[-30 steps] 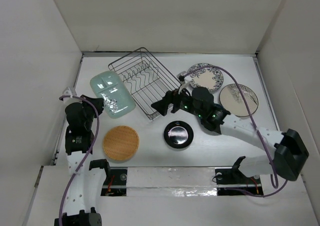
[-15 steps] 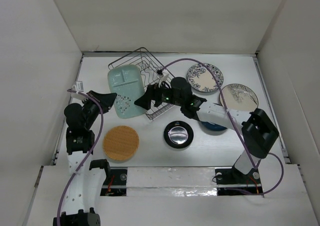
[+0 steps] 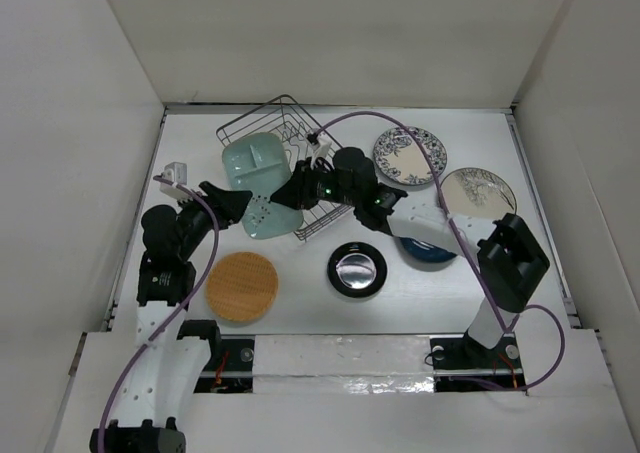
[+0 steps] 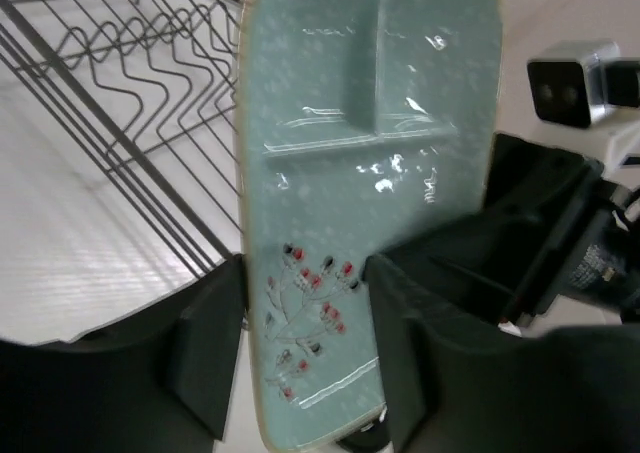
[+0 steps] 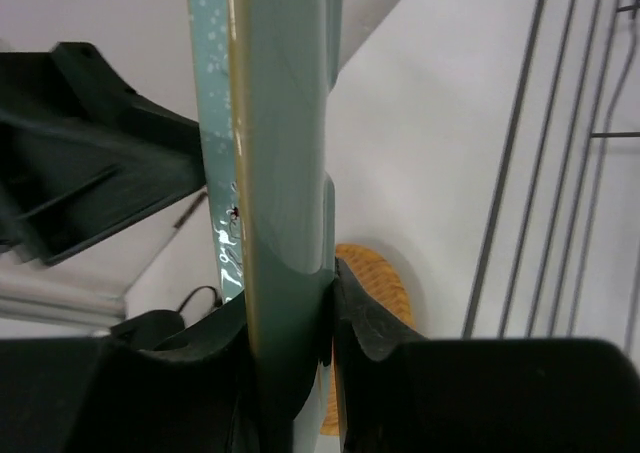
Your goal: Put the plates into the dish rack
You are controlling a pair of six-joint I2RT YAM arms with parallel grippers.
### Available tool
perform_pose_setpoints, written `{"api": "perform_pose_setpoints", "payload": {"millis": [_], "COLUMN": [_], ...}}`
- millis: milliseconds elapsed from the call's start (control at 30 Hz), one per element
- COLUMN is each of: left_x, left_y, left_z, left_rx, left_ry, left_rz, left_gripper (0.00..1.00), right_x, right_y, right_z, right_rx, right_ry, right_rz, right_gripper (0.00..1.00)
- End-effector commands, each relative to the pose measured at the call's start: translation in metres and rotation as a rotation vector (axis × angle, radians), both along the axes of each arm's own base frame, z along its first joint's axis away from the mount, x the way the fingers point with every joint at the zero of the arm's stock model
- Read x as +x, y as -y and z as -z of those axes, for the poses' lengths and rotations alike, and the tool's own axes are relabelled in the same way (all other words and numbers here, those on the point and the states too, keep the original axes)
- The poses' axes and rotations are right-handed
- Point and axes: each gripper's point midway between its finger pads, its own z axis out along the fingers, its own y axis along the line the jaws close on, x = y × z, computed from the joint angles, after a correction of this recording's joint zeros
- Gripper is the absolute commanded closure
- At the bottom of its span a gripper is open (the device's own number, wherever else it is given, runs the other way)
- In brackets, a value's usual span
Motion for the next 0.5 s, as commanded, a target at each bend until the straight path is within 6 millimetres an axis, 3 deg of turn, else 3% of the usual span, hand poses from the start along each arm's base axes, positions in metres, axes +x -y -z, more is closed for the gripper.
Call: {"api": "perform_pose_setpoints", "payload": {"millis": [0, 33, 67, 133, 233, 300, 333, 367, 433, 467], "left_x": [-0.010, -0.012, -0.016, -0.017, -0.026, -0.033, -0.035, -0.036, -0.039, -0.038], "left_y": [-0.002, 0.000, -0.002, -0.013, -0.018, -0.022, -0.020, -0.019, -0.012, -0.009], "left_z": [-0.050, -0.052, -0.049, -0.050, -0.057, -0.062, -0.061, -0.062, -0.059, -0.058], "left_rx": [0.139, 0.157, 0.177, 0.226, 0.262, 0.267, 0.267, 0.266, 0.260, 0.260], "left_ry": [0.187, 0.195, 0.189, 0.200, 0.230, 0.258, 0.263, 0.273, 0.275, 0.271], "left_rz": [-0.024, -0.030, -0.045, -0.113, -0.159, -0.181, -0.171, -0.170, -0.127, -0.111], "left_gripper": [0.51, 0.40, 0.36, 0.28, 0.26, 0.29, 0.32, 0.33, 0.35, 0.35], "right_x": [0.048, 0.060, 0.072, 0.093, 0.122, 0.145, 0.157, 0.168, 0.189, 0.201], "right_y": [0.025, 0.033, 0.045, 0.061, 0.079, 0.094, 0.090, 0.097, 0.105, 0.101], "right_z": [-0.076, -0.092, -0.087, -0.101, -0.094, -0.100, -0.082, -0.097, -0.095, -0.059], "right_rx": [0.020, 0.015, -0.038, -0.078, -0.167, -0.247, -0.304, -0.327, -0.412, -0.510], "right_ry": [0.209, 0.238, 0.230, 0.273, 0.291, 0.320, 0.306, 0.320, 0.341, 0.297], "right_rz": [0.204, 0.242, 0.279, 0.361, 0.426, 0.498, 0.504, 0.532, 0.582, 0.567], "right_gripper": [1.00, 1.00, 1.00, 1.00, 1.00, 1.00, 1.00, 1.00, 1.00, 1.00]}}
